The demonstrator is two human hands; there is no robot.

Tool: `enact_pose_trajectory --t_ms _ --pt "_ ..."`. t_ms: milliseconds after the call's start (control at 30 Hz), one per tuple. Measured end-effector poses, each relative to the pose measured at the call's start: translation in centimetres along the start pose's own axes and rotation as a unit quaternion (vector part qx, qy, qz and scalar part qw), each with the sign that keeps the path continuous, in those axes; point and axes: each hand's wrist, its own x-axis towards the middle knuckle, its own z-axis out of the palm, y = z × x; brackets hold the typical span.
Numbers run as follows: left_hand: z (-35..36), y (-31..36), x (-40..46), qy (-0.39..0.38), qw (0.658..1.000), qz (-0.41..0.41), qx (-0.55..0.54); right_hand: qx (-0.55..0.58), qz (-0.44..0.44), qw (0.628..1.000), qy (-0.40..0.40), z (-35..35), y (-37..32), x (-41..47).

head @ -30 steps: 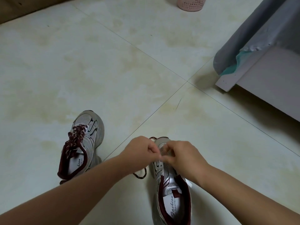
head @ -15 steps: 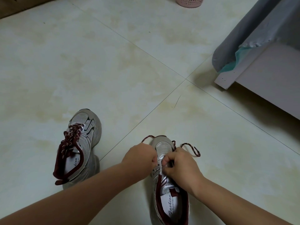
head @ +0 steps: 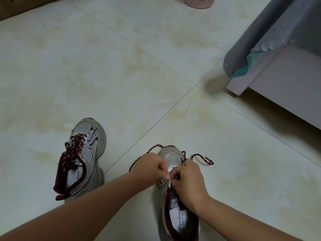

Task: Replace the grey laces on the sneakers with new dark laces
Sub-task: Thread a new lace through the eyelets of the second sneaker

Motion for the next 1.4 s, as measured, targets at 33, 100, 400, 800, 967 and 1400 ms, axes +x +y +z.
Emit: enact_pose_trajectory --t_ms 33,100,400,800,967,1400 --pt "0.2 -0.3 -0.1 0.008 1.0 0.009 -0.022 -0.004 -0.006 1.0 -0.004 0.0 0.0 0.0" --pt "0.6 -0.4 -0.9 0.046 0.999 0.0 0.027 -0.007 -0.015 1.0 -0.016 -0.1 0.1 0.1" --pt "3.5 1.5 -3.7 0.07 0.986 -0.125 -0.089 0.002 -0.008 0.996 -0.092 -3.5 -1.2 1.4" --pt "3.7 0.9 -3.2 0.051 0.982 -0.145 -0.111 0.672 -0.041 0.738 -0.047 -19.4 -7.1 0.4" --pt "3.4 0.8 -2.8 0.033 0.967 -0.171 -0.187 0.572 -0.048 0.818 0.027 -21.2 -7.2 0.9" --pt "1.4 0.2 4.7 0.108 0.928 -0.231 -0.271 0.115 0.291 0.944 -0.105 -4.5 3.9 6.3"
